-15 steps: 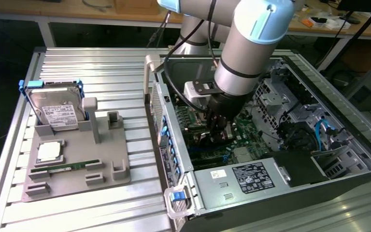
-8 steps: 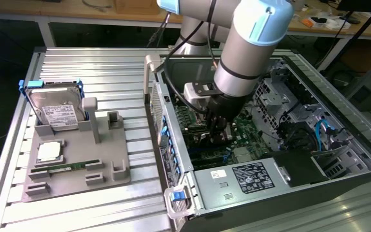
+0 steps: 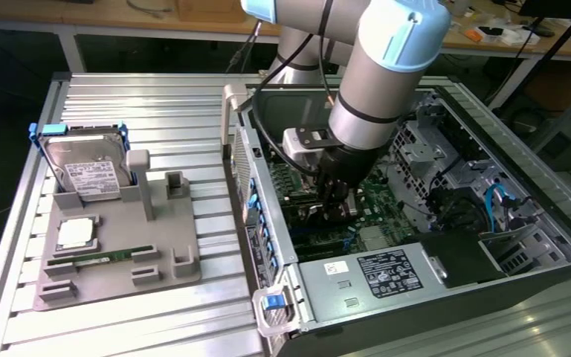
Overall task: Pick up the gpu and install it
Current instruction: 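Insert the gpu into the slot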
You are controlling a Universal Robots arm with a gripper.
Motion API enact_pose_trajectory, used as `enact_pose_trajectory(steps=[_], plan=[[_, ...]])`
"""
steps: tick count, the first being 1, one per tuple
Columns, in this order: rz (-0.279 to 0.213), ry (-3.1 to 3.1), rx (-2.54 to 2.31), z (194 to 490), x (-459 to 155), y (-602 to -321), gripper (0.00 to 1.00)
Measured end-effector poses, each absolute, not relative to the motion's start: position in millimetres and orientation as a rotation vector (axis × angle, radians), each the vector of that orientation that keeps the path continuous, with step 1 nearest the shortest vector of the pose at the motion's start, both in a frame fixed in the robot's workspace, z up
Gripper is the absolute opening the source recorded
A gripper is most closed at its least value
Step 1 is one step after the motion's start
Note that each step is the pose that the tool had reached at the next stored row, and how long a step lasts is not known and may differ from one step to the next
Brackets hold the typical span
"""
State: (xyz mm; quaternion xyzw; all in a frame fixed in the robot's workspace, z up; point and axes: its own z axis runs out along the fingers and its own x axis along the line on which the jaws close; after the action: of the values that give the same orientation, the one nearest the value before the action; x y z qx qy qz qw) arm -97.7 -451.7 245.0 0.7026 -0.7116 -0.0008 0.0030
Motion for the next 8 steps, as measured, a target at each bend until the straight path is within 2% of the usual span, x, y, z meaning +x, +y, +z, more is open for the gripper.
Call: enact_pose_trajectory(steps=[8], plan=[[-0.001,-2.232,2.204,244.7,-98.1,-451.8,0.27]])
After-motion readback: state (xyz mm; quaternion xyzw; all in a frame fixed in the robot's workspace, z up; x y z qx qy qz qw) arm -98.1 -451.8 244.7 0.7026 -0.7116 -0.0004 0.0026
